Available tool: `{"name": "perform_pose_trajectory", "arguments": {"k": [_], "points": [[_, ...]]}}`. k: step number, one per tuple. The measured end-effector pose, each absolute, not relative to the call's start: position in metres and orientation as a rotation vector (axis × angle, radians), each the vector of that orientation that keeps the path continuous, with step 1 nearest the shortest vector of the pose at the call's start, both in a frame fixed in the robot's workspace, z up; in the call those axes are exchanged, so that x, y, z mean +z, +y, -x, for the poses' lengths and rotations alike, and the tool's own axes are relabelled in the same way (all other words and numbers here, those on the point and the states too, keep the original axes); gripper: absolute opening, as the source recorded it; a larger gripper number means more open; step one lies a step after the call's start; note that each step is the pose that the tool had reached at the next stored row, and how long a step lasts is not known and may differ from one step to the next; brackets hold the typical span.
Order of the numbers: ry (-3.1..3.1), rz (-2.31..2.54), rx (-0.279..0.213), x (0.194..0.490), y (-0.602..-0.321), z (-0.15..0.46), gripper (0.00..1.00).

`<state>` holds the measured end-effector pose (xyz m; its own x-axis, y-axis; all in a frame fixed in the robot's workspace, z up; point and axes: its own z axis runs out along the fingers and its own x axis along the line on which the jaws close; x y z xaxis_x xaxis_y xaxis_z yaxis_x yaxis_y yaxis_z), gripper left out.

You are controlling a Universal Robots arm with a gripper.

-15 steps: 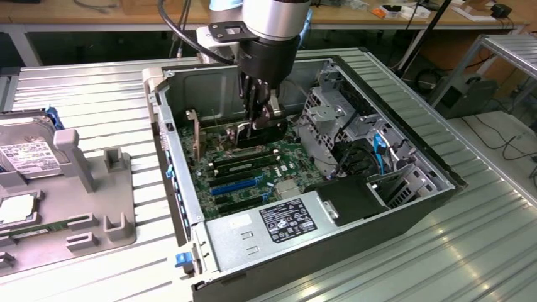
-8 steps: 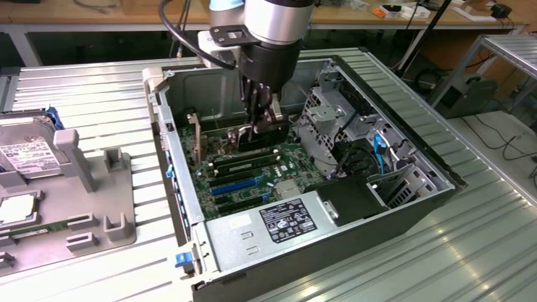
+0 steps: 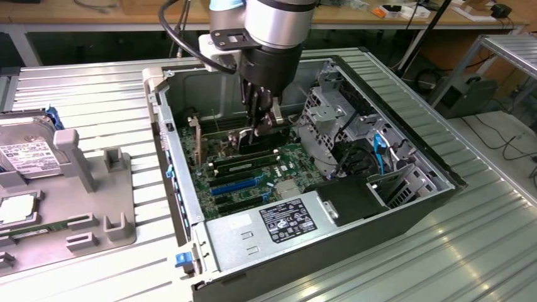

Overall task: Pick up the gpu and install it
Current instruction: 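Insert the gpu into the slot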

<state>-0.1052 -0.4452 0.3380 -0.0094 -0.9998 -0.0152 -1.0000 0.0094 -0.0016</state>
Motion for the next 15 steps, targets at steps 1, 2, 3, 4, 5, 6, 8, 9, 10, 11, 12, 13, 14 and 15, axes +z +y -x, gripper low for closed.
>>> {"name": "perform_pose_trajectory", "arguments": {"k": [1,2,3,4,5,6,8,9,10,11,12,13,14,15], "points": [[2.224,2.202,0.015,0.337,-0.446,0.105,0.27],[2.224,2.202,0.015,0.336,-0.447,0.105,0.27],[2.224,2.202,0.015,0.336,-0.448,0.105,0.27],[2.224,2.202,0.015,0.335,-0.448,0.105,0.27],[2.224,2.203,0.015,0.335,-0.449,0.105,0.27],[2.224,2.203,0.015,0.334,-0.450,0.105,0.27],[2.224,2.203,0.015,0.333,-0.451,0.105,0.27],[2.224,2.202,0.015,0.333,-0.452,0.105,0.27],[2.223,2.202,0.015,0.332,-0.452,0.105,0.27],[2.224,2.202,0.015,0.331,-0.453,0.105,0.27],[2.224,2.202,0.015,0.330,-0.453,0.105,0.27],[2.224,2.202,0.015,0.328,-0.453,0.105,0.27],[2.223,2.203,0.015,0.327,-0.453,0.106,0.27],[2.224,2.202,0.015,0.325,-0.453,0.106,0.27]]}}
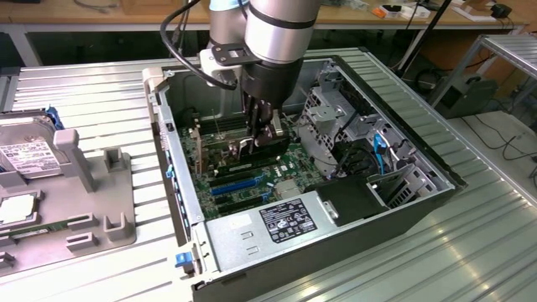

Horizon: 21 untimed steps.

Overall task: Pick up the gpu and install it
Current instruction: 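Insert the gpu into the slot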

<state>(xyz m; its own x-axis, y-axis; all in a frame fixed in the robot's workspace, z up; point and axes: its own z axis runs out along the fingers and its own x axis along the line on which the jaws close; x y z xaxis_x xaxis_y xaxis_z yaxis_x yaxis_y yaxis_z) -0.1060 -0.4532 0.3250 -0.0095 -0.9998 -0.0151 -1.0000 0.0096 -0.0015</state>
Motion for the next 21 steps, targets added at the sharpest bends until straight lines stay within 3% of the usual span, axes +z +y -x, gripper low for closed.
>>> {"name": "perform_pose_trajectory", "arguments": {"k": [21], "points": [[2.224,2.203,0.014,0.305,-0.456,0.113,0.27]]}}
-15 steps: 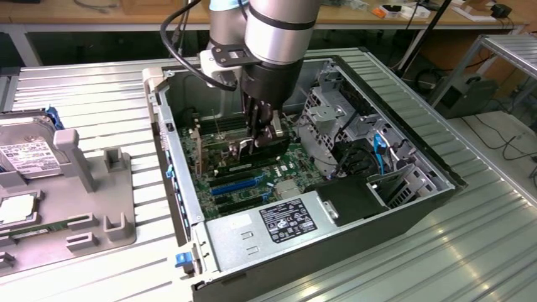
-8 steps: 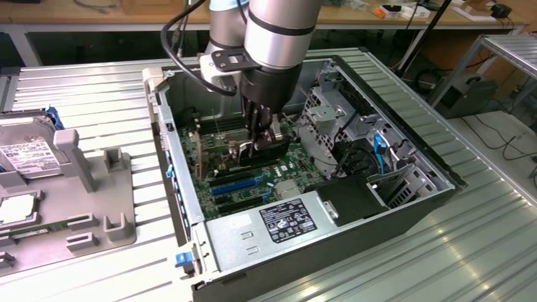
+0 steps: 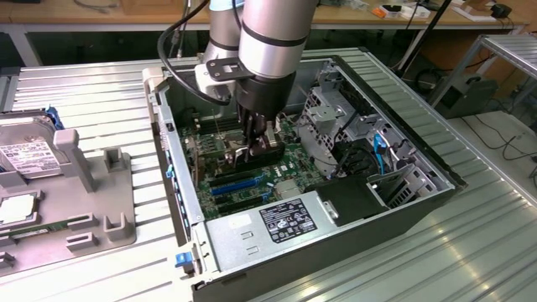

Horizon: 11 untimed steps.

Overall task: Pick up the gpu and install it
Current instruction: 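Insert the gpu into the slot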

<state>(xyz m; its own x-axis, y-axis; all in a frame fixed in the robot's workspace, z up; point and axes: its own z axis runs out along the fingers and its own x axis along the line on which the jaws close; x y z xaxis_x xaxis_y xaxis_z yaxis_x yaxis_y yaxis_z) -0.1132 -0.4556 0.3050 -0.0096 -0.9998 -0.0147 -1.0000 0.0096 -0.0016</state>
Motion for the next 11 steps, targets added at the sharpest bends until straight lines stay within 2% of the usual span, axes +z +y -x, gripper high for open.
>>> {"name": "perform_pose_trajectory", "arguments": {"k": [11], "points": [[2.224,2.203,0.014,0.290,-0.457,0.116,0.27]]}}
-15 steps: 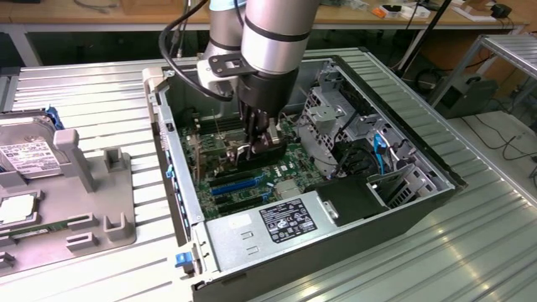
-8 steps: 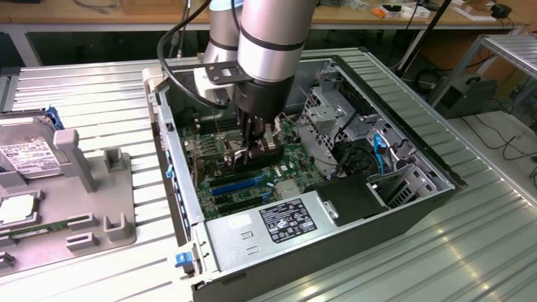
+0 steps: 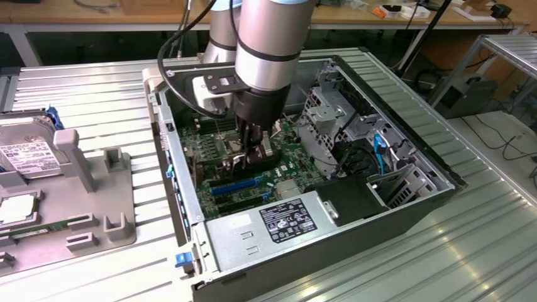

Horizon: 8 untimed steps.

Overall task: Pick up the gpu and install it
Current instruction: 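Insert the gpu into the slot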

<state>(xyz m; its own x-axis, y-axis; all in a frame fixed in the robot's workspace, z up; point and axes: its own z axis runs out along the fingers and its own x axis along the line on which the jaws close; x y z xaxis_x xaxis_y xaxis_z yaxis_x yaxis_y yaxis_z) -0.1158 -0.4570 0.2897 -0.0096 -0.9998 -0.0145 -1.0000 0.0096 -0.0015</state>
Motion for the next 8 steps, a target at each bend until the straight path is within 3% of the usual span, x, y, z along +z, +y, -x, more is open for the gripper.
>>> {"name": "perform_pose_trajectory", "arguments": {"k": [8], "points": [[2.224,2.203,0.014,0.278,-0.461,0.121,0.27]]}}
